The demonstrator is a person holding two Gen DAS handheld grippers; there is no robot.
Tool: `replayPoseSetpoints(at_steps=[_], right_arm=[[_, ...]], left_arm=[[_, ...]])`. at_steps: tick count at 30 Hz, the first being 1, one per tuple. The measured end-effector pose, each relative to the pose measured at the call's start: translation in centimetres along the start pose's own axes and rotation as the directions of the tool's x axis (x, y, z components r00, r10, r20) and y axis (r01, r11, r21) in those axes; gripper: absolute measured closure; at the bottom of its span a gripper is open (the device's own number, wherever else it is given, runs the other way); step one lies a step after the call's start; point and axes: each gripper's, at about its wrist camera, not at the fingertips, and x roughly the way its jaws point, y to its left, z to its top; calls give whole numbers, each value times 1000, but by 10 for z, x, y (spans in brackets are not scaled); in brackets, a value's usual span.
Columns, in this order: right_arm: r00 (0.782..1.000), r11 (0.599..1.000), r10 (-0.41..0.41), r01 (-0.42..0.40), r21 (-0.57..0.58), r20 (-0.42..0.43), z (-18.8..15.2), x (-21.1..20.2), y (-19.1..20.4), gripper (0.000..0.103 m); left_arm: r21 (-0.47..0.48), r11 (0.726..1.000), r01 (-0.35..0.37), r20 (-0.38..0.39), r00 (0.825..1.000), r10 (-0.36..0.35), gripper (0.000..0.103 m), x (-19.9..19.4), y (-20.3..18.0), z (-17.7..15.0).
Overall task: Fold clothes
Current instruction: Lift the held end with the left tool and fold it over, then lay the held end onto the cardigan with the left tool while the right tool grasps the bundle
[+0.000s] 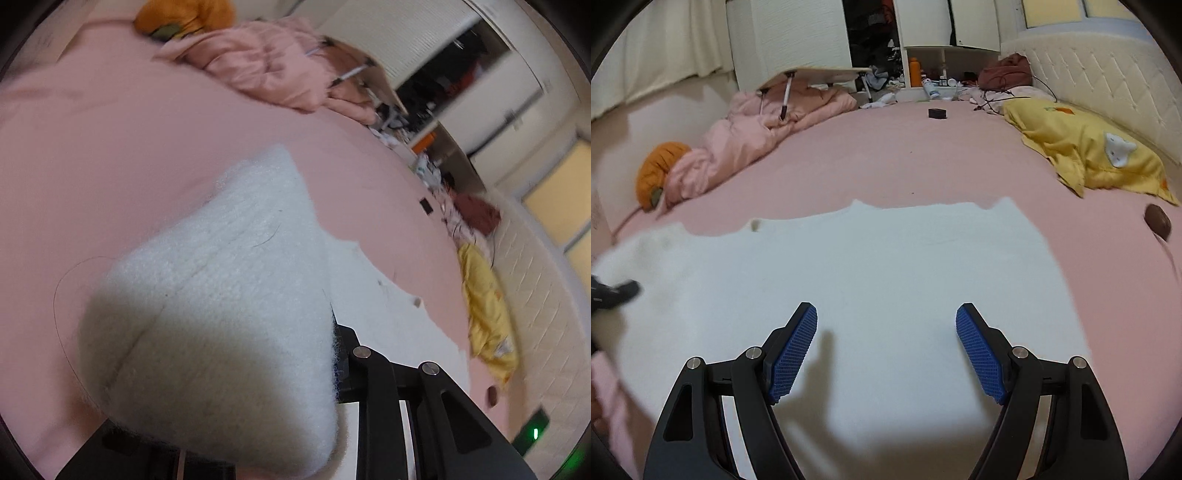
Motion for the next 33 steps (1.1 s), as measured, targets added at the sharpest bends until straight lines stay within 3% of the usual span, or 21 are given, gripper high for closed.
replayPoseSetpoints(at_steps=[3,8,11,15,20,25,33], right_arm=[[996,997,-72,70,-38,-59,0,22,11,24],[1000,1000,-3,4,-8,16,18,12,31,24],[993,997,-66,61,-51,-101,22,48,44,22],[997,996,-64,60,-65,-53,40,50,48,22],[992,998,-61,57,-42,-110,38,77,39,19],[998,1000,18,-17,23,-56,36,43,16,19],[1000,1000,-23,23,11,-5,24,-22,-53,19]], left_arm=[[42,999,4,8,1000,-4,81,-4,-12,4],[108,994,5,23,1000,-7,81,-6,-30,5],[135,991,14,22,1000,-17,81,-8,-36,3],[175,984,28,22,999,-32,81,-12,-44,4],[195,980,34,23,999,-39,81,-15,-49,0],[247,969,30,32,999,-39,81,-18,-64,-2],[432,902,-3,59,998,-25,81,-13,-123,-24]])
